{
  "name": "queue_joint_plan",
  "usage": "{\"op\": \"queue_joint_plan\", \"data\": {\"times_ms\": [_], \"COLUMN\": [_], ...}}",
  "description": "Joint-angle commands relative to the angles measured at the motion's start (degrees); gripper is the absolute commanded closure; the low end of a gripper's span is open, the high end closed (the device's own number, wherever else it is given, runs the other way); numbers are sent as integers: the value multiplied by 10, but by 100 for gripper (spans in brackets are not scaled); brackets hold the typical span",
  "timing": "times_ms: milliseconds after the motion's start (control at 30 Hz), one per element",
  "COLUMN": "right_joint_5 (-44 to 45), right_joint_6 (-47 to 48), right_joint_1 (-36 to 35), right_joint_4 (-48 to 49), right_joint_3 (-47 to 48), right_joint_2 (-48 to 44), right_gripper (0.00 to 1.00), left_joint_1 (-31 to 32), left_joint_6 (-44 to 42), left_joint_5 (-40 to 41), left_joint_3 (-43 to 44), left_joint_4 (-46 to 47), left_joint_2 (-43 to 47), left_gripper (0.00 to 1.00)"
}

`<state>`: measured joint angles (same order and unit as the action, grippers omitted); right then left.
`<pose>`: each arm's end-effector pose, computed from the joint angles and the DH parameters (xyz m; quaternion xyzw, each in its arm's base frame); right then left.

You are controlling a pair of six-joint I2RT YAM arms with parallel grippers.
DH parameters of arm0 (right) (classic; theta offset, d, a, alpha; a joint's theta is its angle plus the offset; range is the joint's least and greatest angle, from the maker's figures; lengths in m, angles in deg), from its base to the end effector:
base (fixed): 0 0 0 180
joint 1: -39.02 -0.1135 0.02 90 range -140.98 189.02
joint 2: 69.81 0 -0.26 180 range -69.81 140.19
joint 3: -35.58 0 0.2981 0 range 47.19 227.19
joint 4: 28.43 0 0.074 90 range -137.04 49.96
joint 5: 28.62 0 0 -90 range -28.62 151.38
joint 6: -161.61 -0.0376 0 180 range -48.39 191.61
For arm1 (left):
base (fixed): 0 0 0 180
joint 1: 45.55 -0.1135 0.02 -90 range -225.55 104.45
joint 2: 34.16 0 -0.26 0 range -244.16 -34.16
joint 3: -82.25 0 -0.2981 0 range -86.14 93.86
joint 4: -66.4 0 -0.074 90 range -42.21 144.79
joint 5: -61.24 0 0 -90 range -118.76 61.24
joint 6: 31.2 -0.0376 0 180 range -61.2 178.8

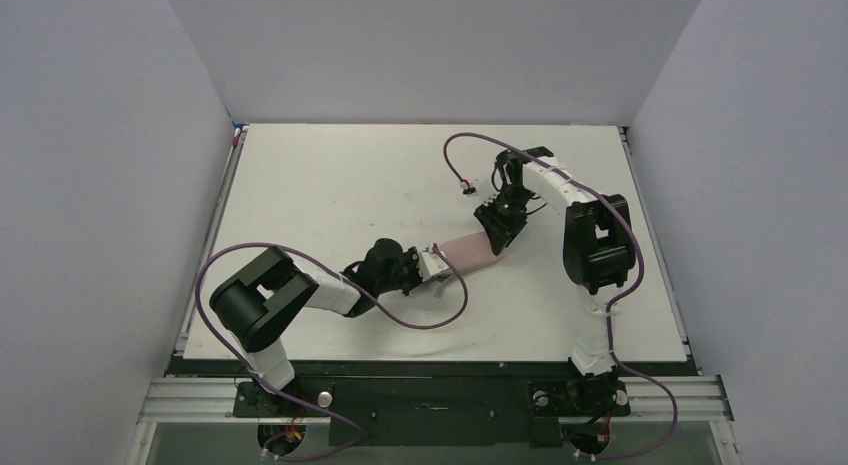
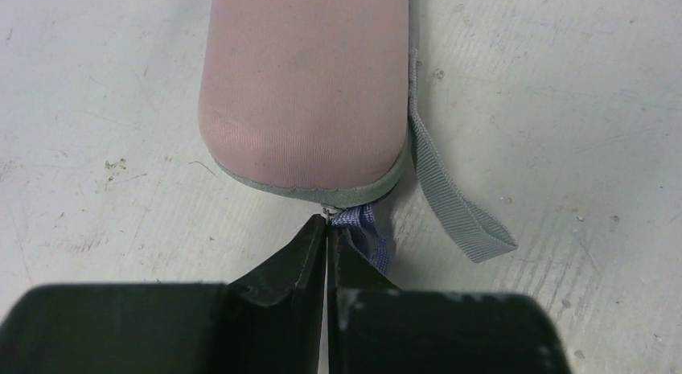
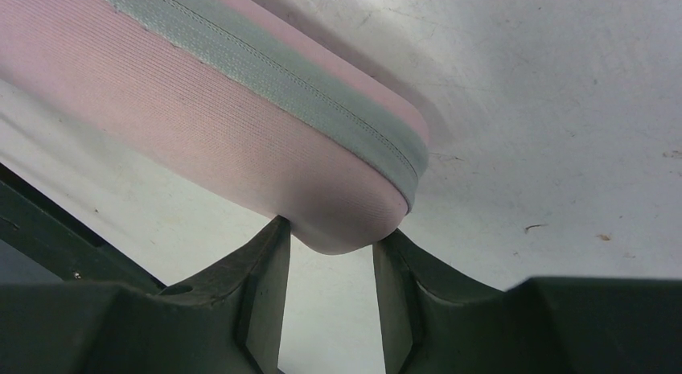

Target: Open the umbrella

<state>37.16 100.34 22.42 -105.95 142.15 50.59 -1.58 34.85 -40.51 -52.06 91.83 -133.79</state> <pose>0.4158 0.1400 0.1582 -0.3745 0.9031 0.2098 0.0107 0.2367 -0.2390 0.0760 0.5210 0.6799 -0.1750 0.4855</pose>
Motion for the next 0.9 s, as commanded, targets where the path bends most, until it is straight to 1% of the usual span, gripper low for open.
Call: {"op": "queue_joint_plan", "data": {"times_ms": [0,33,67,100,133,200,333,433,533,700,867], "right_joint_5": [71,57,25,9,-22,-48,-67,-68,-77,-106,-117], "right_joint_6": [-6,-39,-57,-87,-112,-149,-195,-220,-260,-306,-331], "right_joint_1": [5,8,15,24,28,37,49,52,50,38,35], "right_joint_4": [32,28,27,28,29,31,36,57,101,131,152], "right_joint_3": [13,31,38,45,46,44,25,4,-27,-37,-42], "right_joint_2": [26,22,19,10,6,-4,-20,-38,-46,-30,-7], "right_gripper": [86,77,69,64,50,41,38,33,23,22,23], "left_joint_1": [-9,-8,-5,-2,1,9,27,39,47,58,59], "left_joint_6": [0,17,26,44,60,77,90,95,106,120,123], "left_joint_5": [11,7,7,8,10,14,14,14,17,25,26], "left_joint_3": [-3,6,10,19,26,31,32,34,43,54,55], "left_joint_4": [8,0,-5,-9,-10,-9,-3,0,1,-1,-7], "left_joint_2": [19,17,12,10,5,-1,-5,-7,-13,-24,-27], "left_gripper": [100,100,100,100,100,100,100,100,100,100,100]}}
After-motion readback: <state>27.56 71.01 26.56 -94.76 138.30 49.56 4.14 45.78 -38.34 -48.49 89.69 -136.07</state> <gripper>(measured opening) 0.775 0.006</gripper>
